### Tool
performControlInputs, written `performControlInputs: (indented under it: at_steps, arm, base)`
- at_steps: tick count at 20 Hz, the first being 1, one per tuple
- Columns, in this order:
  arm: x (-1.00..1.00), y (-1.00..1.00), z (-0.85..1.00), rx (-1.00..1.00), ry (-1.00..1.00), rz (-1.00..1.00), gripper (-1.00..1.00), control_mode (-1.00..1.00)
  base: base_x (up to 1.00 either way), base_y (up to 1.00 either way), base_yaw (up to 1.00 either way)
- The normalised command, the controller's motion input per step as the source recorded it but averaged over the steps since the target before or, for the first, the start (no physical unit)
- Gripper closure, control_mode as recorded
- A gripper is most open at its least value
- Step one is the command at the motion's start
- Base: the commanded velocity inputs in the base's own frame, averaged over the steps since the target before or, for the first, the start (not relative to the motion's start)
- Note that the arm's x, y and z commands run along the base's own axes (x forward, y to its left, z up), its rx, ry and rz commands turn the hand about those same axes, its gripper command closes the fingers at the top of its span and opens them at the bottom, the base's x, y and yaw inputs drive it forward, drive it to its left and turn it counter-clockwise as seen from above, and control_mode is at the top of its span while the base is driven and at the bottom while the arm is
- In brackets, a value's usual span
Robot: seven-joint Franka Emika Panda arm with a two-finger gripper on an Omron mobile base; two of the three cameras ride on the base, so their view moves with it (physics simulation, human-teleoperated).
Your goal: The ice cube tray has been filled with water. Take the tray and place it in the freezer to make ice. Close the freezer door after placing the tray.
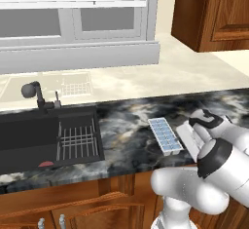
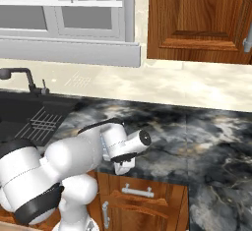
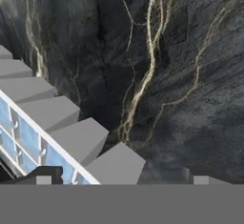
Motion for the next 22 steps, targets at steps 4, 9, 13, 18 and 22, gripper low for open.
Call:
performControlInputs:
  at_steps: [4,9,13,18,22]
  arm:
    - [0.00,0.31,0.00,0.00,0.00,0.00,-1.00,-1.00]
    - [0.00,0.33,0.00,0.00,0.00,0.00,-1.00,-1.00]
    - [0.00,0.29,0.00,0.00,0.00,0.00,-1.00,-1.00]
    - [0.23,0.16,-0.10,0.00,0.00,-0.04,-1.00,-1.00]
    - [0.31,0.07,-0.29,0.00,0.01,-0.10,1.00,-1.00]
  base:
    - [0.00,0.00,0.00]
    - [0.00,0.00,0.00]
    - [0.00,0.00,0.00]
    - [0.00,0.00,0.00]
    - [0.00,0.00,0.00]
